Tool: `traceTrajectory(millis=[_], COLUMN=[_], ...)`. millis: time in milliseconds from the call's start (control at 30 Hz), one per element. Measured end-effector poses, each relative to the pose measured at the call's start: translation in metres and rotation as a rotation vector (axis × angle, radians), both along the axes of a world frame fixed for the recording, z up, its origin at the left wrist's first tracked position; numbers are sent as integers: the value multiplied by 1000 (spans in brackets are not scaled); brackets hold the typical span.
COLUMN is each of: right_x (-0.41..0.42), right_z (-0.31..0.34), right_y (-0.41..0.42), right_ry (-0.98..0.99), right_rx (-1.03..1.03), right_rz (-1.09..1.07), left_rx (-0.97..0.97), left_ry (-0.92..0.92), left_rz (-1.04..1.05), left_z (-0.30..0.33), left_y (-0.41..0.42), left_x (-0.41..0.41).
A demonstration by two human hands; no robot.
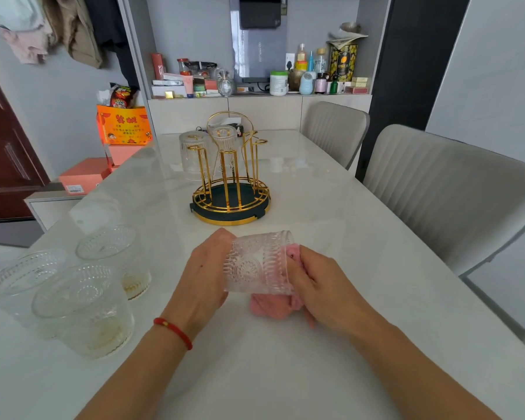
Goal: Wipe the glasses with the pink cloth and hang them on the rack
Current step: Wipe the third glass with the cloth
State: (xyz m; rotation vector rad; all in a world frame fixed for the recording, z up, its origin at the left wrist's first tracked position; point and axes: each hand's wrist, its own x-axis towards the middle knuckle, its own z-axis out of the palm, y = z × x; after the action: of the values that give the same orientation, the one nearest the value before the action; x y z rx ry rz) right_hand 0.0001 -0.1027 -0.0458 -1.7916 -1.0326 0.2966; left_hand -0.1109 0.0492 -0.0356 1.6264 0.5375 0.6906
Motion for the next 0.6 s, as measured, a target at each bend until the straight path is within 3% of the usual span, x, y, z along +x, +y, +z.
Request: traceTrajectory(millis=[233, 300, 433, 600], right_x=[12, 10, 7, 9], right_z=[-3, -4, -6, -3], right_y=[-3, 0, 5, -2], right_ry=[-363, -295, 85, -77], right_rx=[-46, 7, -26, -13], right_rz=[-128, -173, -156, -36], left_rx=[-170, -238, -279, -305], left_ry=[295, 250, 108, 106], left_rz=[-132, -158, -121, -94], left_z=[0, -6, -9, -2], left_y=[3, 1, -7, -3], left_x=[3, 0, 6, 4])
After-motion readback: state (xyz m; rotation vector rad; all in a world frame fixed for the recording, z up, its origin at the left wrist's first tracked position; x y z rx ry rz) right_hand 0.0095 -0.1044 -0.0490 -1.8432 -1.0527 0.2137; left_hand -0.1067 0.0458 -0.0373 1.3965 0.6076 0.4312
